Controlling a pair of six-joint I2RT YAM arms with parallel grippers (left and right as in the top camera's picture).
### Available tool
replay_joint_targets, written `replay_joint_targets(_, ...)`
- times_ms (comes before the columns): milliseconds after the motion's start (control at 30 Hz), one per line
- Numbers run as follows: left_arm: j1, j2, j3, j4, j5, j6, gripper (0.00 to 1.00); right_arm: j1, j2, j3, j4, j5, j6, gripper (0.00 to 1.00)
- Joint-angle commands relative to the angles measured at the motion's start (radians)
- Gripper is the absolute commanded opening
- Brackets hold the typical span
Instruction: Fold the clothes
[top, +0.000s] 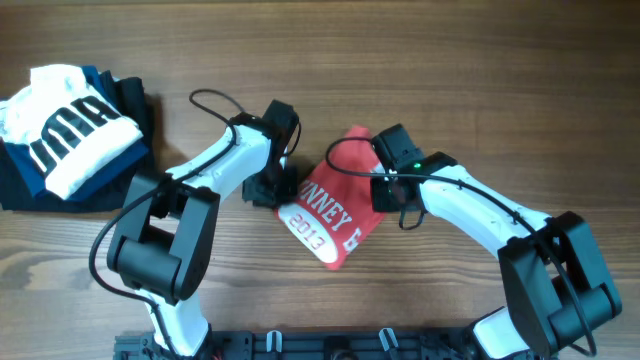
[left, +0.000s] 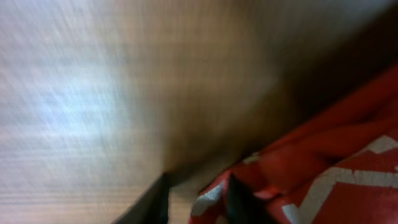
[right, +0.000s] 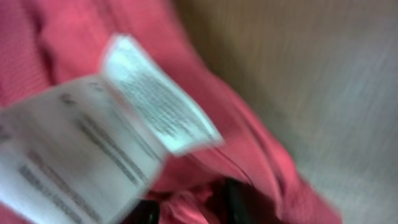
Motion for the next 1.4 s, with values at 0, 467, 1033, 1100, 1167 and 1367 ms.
replay_joint_targets(0,-0.001,0.044,-0.038,-0.052,0.083,0.005,0.20,-0.009,0.014,-0.004,0.082,0.101,-0.097,0.39)
replay_joint_targets(467,-0.010,-0.063,-0.028,-0.075,-0.042,-0.026,0.13,-0.009,-0.046,0.000,0.051,0.101,-0.138,0.41)
replay_joint_targets(1033,0.041,-0.125,-0.015,0.427,0.153,0.059,0.88,-0.009,-0.176,0.002,0.016,0.116,-0.025,0.48)
replay_joint_targets(1100,0.041,-0.099,-0.015,0.448,0.184,0.073,0.88,-0.009,-0.250,0.002,0.017,0.117,-0.024,0.50)
replay_joint_targets(1167,0.041,-0.080,-0.015,0.467,0.248,0.120,0.88,-0.009,-0.304,0.002,0.018,0.117,-0.012,0.50)
replay_joint_targets(1367,0.034,-0.008,-0.015,0.543,0.366,0.142,0.83,-0.009,-0.400,0.002,-0.026,0.116,-0.002,0.52)
